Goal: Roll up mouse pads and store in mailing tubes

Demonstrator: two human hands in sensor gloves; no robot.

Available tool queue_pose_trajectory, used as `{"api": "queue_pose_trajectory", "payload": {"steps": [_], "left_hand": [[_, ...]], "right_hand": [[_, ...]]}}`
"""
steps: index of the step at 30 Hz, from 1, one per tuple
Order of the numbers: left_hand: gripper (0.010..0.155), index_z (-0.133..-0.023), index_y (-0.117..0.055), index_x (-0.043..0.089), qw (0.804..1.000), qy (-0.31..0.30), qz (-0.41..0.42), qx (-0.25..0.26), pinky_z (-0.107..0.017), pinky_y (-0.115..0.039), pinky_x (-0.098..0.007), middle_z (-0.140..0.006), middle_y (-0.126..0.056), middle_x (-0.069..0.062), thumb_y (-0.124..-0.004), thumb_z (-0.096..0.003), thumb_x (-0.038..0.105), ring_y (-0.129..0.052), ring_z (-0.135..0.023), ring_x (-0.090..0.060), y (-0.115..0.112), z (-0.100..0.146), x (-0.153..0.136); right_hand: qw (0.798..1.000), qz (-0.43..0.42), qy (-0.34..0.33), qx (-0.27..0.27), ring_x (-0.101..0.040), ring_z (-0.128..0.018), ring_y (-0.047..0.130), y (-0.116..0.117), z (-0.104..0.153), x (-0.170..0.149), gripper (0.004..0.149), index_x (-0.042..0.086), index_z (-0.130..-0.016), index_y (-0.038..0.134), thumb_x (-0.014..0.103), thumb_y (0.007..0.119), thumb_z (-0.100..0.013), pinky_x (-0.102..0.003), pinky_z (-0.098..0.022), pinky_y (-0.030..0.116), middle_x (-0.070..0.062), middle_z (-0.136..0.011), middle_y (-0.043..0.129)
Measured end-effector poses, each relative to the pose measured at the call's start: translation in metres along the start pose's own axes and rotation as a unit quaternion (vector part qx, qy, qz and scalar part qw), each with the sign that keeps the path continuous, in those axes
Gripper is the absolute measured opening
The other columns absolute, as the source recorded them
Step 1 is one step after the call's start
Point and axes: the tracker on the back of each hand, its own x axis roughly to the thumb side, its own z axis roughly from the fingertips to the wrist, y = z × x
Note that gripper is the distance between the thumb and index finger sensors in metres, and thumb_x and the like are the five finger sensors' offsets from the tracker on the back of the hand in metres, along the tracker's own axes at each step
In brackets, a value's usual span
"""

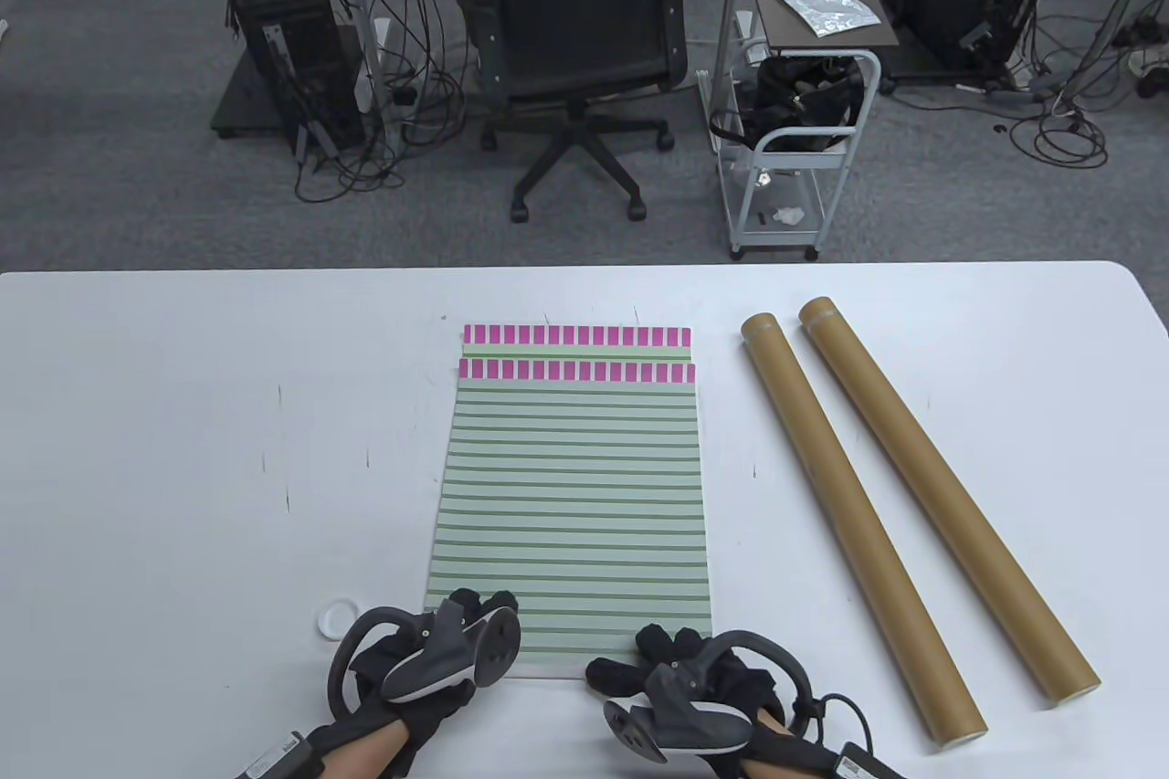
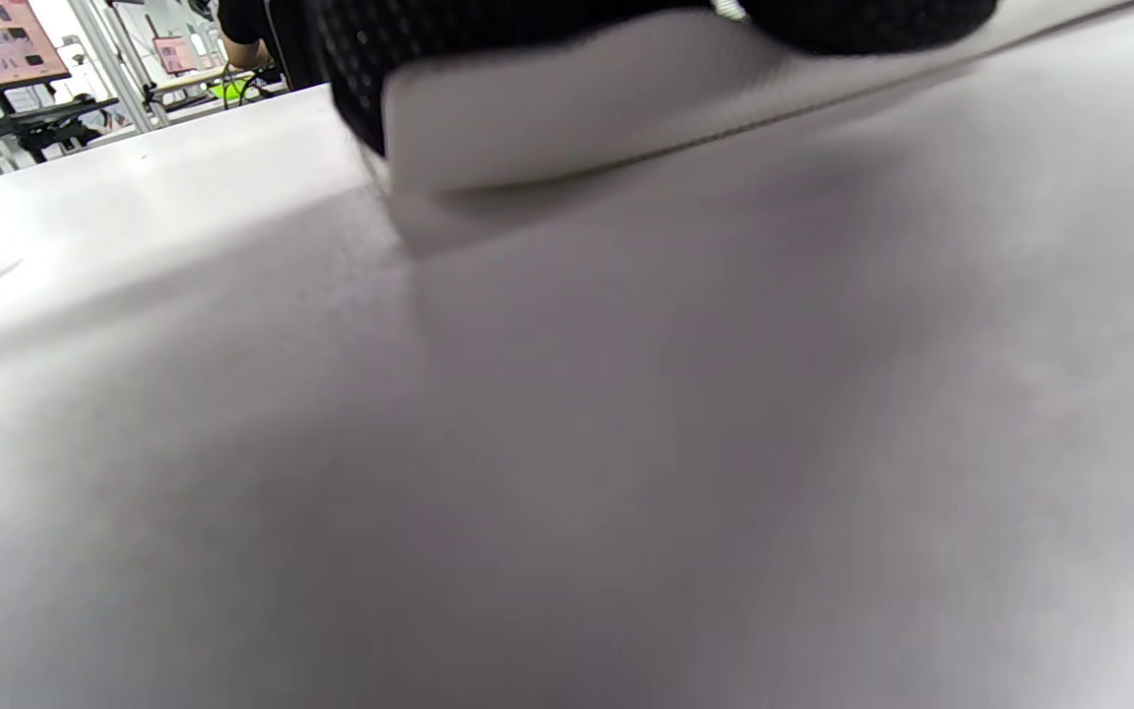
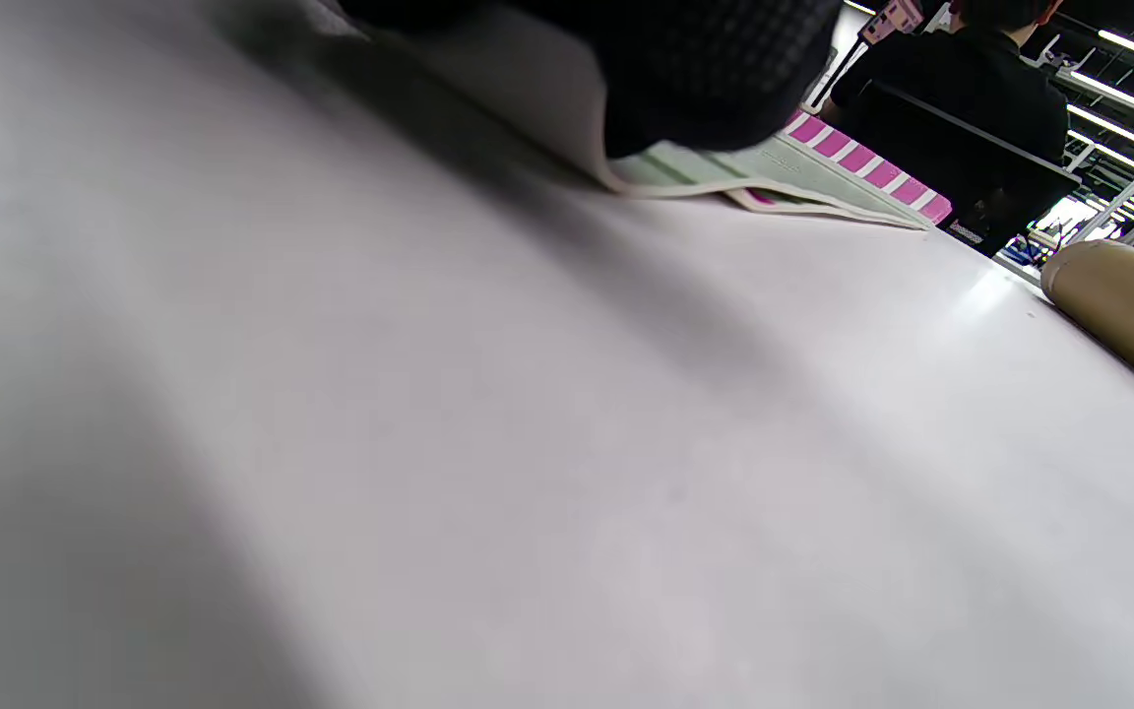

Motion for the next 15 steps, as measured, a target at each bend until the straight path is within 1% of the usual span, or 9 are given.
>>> {"api": "queue_pose_trajectory", "payload": {"steps": [3,5,7,9,11,12,13,14,15], "left_hand": [[0.075,-0.102,-0.021,0.046,0.999,-0.029,-0.022,0.004,-0.042,-0.085,-0.014,-0.112,-0.045,0.003,-0.065,-0.0411,0.049,-0.091,-0.055,-0.002,0.002,0.001,0.003],[0.074,-0.098,-0.014,0.051,0.998,-0.049,-0.046,0.005,-0.045,-0.085,-0.017,-0.114,-0.036,0.003,-0.064,-0.0430,0.046,-0.090,-0.058,-0.004,0.002,0.003,0.008],[0.074,-0.091,-0.008,0.060,0.994,-0.077,-0.071,0.022,-0.057,-0.080,-0.020,-0.113,-0.021,0.006,-0.064,-0.0448,0.042,-0.083,-0.073,-0.005,0.002,0.007,0.016],[0.076,-0.084,-0.008,0.068,0.990,-0.091,-0.101,0.049,-0.071,-0.072,-0.024,-0.110,-0.010,0.010,-0.066,-0.0459,0.039,-0.065,-0.098,-0.007,0.003,0.012,0.022],[0.070,-0.084,-0.021,0.073,0.983,-0.097,-0.137,0.074,-0.078,-0.064,-0.023,-0.109,-0.008,0.014,-0.067,-0.0461,0.038,-0.053,-0.104,-0.004,0.003,0.017,0.028],[0.064,-0.085,-0.031,0.073,0.978,-0.102,-0.158,0.090,-0.081,-0.060,-0.023,-0.108,-0.009,0.017,-0.068,-0.0463,0.037,-0.048,-0.103,-0.003,0.002,0.019,0.031],[0.061,-0.086,-0.036,0.071,0.974,-0.101,-0.171,0.106,-0.082,-0.057,-0.022,-0.107,-0.012,0.019,-0.069,-0.0462,0.038,-0.046,-0.100,-0.002,0.002,0.022,0.033],[0.057,-0.086,-0.043,0.069,0.968,-0.102,-0.188,0.128,-0.081,-0.056,-0.021,-0.105,-0.018,0.022,-0.070,-0.0460,0.039,-0.048,-0.095,-0.001,0.002,0.025,0.035],[0.054,-0.087,-0.048,0.065,0.966,-0.104,-0.195,0.136,-0.078,-0.059,-0.019,-0.102,-0.028,0.025,-0.071,-0.0459,0.039,-0.053,-0.091,0.001,0.002,0.027,0.037]], "right_hand": [[1.000,-0.025,0.004,0.007,-0.021,-0.055,0.083,-0.003,-0.004,-0.003,0.063,0.056,-0.090,0.024,0.023,0.058,-0.049,-0.029,-0.041,0.079,0.001,-0.100,0.051],[0.999,-0.047,0.006,0.018,-0.022,-0.055,0.083,-0.005,-0.007,-0.006,0.062,0.056,-0.090,0.028,0.023,0.060,-0.048,-0.031,-0.041,0.079,0.000,-0.099,0.052],[0.996,-0.079,0.009,0.026,-0.023,-0.054,0.084,-0.007,-0.011,-0.010,0.060,0.056,-0.090,0.033,0.024,0.062,-0.048,-0.031,-0.040,0.079,0.001,-0.094,0.058],[0.995,-0.096,0.012,0.030,-0.023,-0.053,0.084,-0.008,-0.012,-0.012,0.059,0.055,-0.090,0.037,0.024,0.064,-0.048,-0.032,-0.040,0.079,0.001,-0.087,0.064],[0.994,-0.107,0.012,0.023,-0.022,-0.052,0.085,-0.009,-0.013,-0.013,0.059,0.054,-0.090,0.041,0.024,0.067,-0.047,-0.032,-0.039,0.079,0.001,-0.083,0.068],[0.994,-0.107,0.012,0.024,-0.022,-0.053,0.085,-0.009,-0.013,-0.014,0.059,0.054,-0.091,0.042,0.024,0.067,-0.047,-0.032,-0.040,0.079,0.001,-0.083,0.068],[0.994,-0.108,0.012,0.019,-0.022,-0.054,0.084,-0.009,-0.012,-0.013,0.059,0.053,-0.091,0.043,0.024,0.068,-0.047,-0.032,-0.041,0.079,0.001,-0.083,0.069],[0.994,-0.105,0.013,0.008,-0.021,-0.055,0.084,-0.010,-0.012,-0.012,0.058,0.052,-0.091,0.044,0.024,0.069,-0.046,-0.033,-0.042,0.079,0.001,-0.082,0.069],[0.995,-0.101,0.014,0.002,-0.020,-0.053,0.084,-0.011,-0.011,-0.012,0.058,0.051,-0.091,0.047,0.024,0.070,-0.046,-0.032,-0.041,0.079,0.002,-0.081,0.071]]}}
